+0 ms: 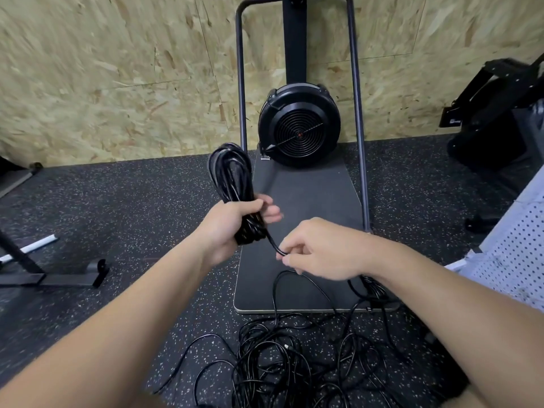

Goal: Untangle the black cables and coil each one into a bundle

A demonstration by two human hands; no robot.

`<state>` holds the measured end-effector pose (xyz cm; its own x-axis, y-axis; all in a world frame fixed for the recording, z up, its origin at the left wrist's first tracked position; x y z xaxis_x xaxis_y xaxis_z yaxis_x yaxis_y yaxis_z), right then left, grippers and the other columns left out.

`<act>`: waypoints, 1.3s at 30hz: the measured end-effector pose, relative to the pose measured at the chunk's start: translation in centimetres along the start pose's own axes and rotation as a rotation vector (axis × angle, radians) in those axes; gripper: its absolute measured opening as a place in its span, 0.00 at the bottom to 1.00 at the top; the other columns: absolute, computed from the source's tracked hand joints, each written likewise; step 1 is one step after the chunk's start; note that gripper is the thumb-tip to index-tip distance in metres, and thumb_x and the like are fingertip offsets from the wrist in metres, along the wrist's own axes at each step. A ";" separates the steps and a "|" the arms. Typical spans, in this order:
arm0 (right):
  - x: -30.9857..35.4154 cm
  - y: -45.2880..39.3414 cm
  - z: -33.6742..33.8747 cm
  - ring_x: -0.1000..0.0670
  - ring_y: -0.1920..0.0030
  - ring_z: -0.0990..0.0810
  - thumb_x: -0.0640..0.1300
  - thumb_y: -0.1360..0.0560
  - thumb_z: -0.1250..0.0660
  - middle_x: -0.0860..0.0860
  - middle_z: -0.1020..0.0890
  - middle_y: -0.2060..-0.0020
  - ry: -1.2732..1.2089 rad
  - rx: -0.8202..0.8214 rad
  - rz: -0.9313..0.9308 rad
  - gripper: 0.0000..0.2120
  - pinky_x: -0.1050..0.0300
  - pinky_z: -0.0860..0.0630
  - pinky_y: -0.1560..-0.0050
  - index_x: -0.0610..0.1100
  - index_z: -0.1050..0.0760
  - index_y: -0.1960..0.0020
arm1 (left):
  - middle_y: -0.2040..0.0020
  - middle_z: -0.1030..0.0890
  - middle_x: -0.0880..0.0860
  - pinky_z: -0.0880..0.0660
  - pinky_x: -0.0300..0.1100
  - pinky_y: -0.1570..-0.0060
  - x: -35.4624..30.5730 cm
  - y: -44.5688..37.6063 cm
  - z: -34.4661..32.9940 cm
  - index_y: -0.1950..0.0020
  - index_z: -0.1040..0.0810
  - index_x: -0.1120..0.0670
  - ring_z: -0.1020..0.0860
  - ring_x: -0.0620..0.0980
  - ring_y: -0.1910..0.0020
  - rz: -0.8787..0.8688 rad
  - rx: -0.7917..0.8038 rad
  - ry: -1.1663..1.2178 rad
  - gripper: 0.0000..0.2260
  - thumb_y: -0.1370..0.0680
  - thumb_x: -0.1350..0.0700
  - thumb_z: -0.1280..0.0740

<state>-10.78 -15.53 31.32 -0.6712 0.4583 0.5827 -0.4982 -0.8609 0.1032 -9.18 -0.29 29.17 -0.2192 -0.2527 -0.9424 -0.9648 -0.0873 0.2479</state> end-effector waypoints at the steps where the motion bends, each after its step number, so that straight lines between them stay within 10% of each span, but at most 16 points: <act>1: -0.2 0.1 -0.3 0.47 0.67 0.19 0.50 0.14 0.35 0.50 0.14 0.64 -0.031 0.044 -0.030 0.14 0.53 0.20 0.60 0.43 0.17 0.51 | 0.51 0.15 0.56 0.20 0.50 0.40 -0.4 0.0 -0.2 0.35 0.18 0.60 0.13 0.55 0.52 -0.005 0.001 0.159 0.10 0.13 0.63 0.37; 7: -3.0 1.3 2.8 0.50 0.68 0.23 0.54 0.16 0.29 0.46 0.18 0.67 -0.109 -0.036 -0.134 0.15 0.56 0.26 0.63 0.45 0.16 0.56 | 0.62 0.28 0.50 0.21 0.46 0.55 -1.8 -0.3 2.1 0.26 0.21 0.63 0.28 0.48 0.66 -0.048 -0.049 0.173 0.17 0.15 0.63 0.36; 14: -2.4 1.5 7.7 0.53 0.58 0.14 0.45 0.19 0.24 0.52 0.11 0.58 -0.395 -0.451 0.037 0.04 0.53 0.18 0.50 0.48 0.11 0.51 | 0.59 0.24 0.51 0.27 0.43 0.60 1.0 1.6 -0.6 0.44 0.18 0.49 0.25 0.48 0.65 0.088 0.033 -0.283 0.16 0.23 0.41 0.21; 19: -2.8 1.3 8.3 0.57 0.56 0.13 0.54 0.23 0.20 0.59 0.12 0.60 -0.228 -0.584 -0.062 0.05 0.44 0.16 0.46 0.53 0.11 0.55 | 0.61 0.22 0.46 0.26 0.45 0.60 3.7 2.4 -5.4 0.50 0.16 0.40 0.27 0.46 0.64 0.120 0.255 -0.350 0.07 0.22 0.51 0.21; 22: -2.1 1.5 8.4 0.59 0.63 0.18 0.60 0.29 0.18 0.61 0.16 0.67 -0.047 -0.658 -0.106 0.11 0.51 0.20 0.58 0.54 0.13 0.59 | 0.62 0.24 0.51 0.27 0.44 0.64 5.1 2.3 -5.7 0.47 0.21 0.52 0.28 0.49 0.67 0.150 0.243 -0.438 0.11 0.24 0.61 0.22; 25: -1.4 1.8 8.5 0.60 0.68 0.23 0.60 0.31 0.15 0.63 0.21 0.71 0.024 -0.631 -0.105 0.14 0.56 0.30 0.64 0.53 0.15 0.60 | 0.62 0.27 0.58 0.30 0.43 0.66 6.0 2.5 -4.9 0.47 0.20 0.59 0.27 0.54 0.68 0.213 0.210 -0.488 0.13 0.30 0.60 0.28; 32: -2.9 2.1 8.7 0.45 0.58 0.16 0.46 0.27 0.15 0.50 0.14 0.61 -0.173 -0.357 0.004 0.09 0.44 0.18 0.51 0.50 0.15 0.55 | 0.62 0.24 0.54 0.25 0.44 0.65 7.4 3.6 -5.6 0.41 0.16 0.67 0.26 0.52 0.65 0.338 0.392 -0.573 0.10 0.16 0.60 0.30; 39: -6.0 1.9 7.3 0.53 0.71 0.29 0.65 0.23 0.24 0.52 0.23 0.71 0.022 -0.143 -0.204 0.22 0.56 0.30 0.64 0.47 0.17 0.60 | 0.62 0.23 0.60 0.24 0.48 0.62 4.5 1.9 -1.8 0.54 0.20 0.64 0.24 0.56 0.65 0.248 0.287 -0.859 0.07 0.24 0.61 0.26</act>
<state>-3.72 -21.56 33.93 -0.5594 0.6255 0.5438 -0.6961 -0.7107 0.1014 -11.75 -3.29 25.78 -0.3454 0.5753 -0.7414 -0.8499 0.1433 0.5072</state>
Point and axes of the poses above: each hand's wrist, its own y-axis away from the middle knuckle, its own z-axis out of the back of the hand, x = y × z, the point moved 10 cm from there along -y, towards the middle knuckle
